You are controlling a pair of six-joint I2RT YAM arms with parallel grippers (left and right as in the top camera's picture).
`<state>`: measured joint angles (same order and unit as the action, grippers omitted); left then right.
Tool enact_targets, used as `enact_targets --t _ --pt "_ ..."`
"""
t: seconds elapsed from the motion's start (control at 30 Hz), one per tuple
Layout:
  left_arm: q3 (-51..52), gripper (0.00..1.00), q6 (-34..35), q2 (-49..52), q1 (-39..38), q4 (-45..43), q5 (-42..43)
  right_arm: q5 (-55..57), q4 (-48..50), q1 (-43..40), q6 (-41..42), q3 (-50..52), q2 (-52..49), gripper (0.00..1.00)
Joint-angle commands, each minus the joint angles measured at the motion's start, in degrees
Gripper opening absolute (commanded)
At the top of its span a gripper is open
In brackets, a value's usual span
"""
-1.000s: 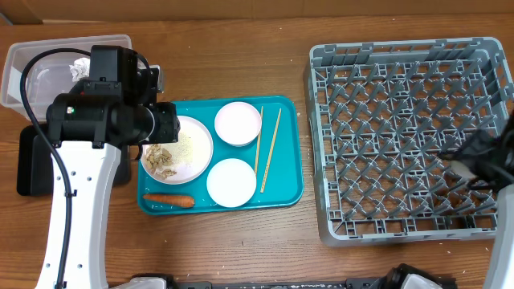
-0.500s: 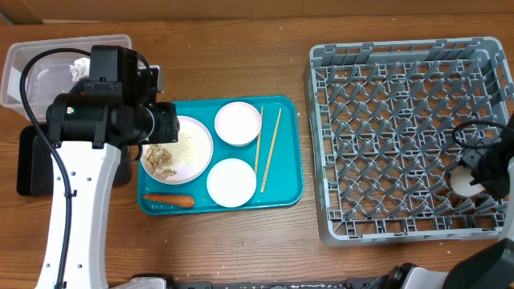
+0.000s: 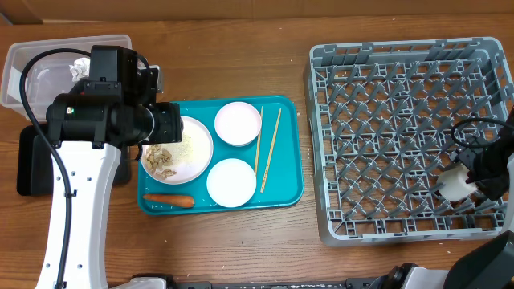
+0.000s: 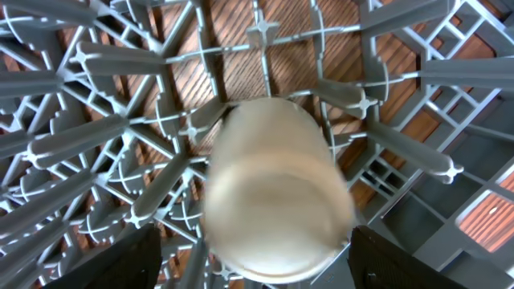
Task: Sort waste into correct bins and load items into the dishwasher
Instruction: 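Place the white cup in the rack's right side with the right gripper, then reach the right gripper to the white bowl on the tray and grasp it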
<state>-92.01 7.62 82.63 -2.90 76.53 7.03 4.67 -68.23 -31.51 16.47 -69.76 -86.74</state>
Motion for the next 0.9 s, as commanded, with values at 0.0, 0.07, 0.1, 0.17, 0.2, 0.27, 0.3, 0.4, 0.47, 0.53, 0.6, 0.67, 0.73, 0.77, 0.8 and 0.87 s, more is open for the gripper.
enact_targets --t 0.0,0.07,0.1,0.17,0.2,0.27,0.3,0.4,0.47,0.53,0.6,0.67,0.73,0.77,0.8,0.87 --pt "-0.79 0.64 0.76 -0.13 0.26 -0.04 0.00 -0.83 -0.07 -0.17 0.07 -1.66 0.50 0.79" --pt "-0.79 0.64 0.76 -0.13 0.28 0.00 -0.02 -2.03 -1.27 -0.07 0.07 -3.04 0.96 0.79" --pt "-0.79 0.64 0.76 -0.13 0.28 0.07 -0.02 -2.78 -1.92 -0.04 0.02 -4.13 1.22 0.79" --pt "-0.79 0.64 0.76 -0.13 0.31 0.37 -0.17 -5.84 -3.74 -0.04 -0.70 -7.50 2.01 0.80" --pt "-0.76 0.65 0.76 -0.13 0.31 0.50 -0.28 -7.61 -4.39 0.00 -1.60 -8.85 2.34 0.80" --pt "-0.76 0.65 0.79 -0.13 0.31 0.92 -1.36 -14.40 -6.05 0.33 -4.83 -13.05 3.37 0.79" --pt "-0.74 0.66 0.76 -0.13 0.31 1.05 -1.95 -19.61 -6.93 1.01 -7.41 -15.72 4.07 0.79" --pt "-0.72 0.67 1.31 -0.13 0.31 1.51 -3.15 -30.34 -7.78 6.34 -11.02 -20.65 6.01 0.78" --pt "-0.72 0.67 2.54 -0.13 0.31 1.90 -3.28 -30.91 -7.48 13.03 -10.99 -21.18 6.93 0.78" --pt "-0.70 0.68 5.55 -0.13 0.33 3.06 -7.04 -30.88 -7.45 22.71 -10.97 -21.18 6.67 0.78" --pt "-0.70 0.72 8.24 -0.13 0.42 4.22 -10.73 -30.29 -6.16 33.99 -10.91 -21.16 5.44 0.78" --pt "-0.70 0.77 9.20 -0.13 0.79 4.81 -11.17 -26.80 -4.37 43.71 -10.08 -21.00 3.19 0.78" --pt "-0.68 0.83 11.47 -0.13 2.19 4.92 -11.30 -22.21 -3.17 51.30 -7.50 -21.00 -0.22 0.79" --pt "-0.68 0.84 11.93 -0.13 2.82 4.92 -11.30 -21.27 -2.86 53.92 -7.43 -21.00 -1.84 0.78" --pt "-0.68 0.87 11.91 -0.13 4.50 4.96 -11.04 -20.55 -2.14 57.35 -6.93 -20.98 -4.57 0.78" --pt "-0.63 0.88 11.91 -0.13 6.25 5.33 -11.02 -20.09 -0.76 60.52 -4.92 -20.98 -7.96 0.79"
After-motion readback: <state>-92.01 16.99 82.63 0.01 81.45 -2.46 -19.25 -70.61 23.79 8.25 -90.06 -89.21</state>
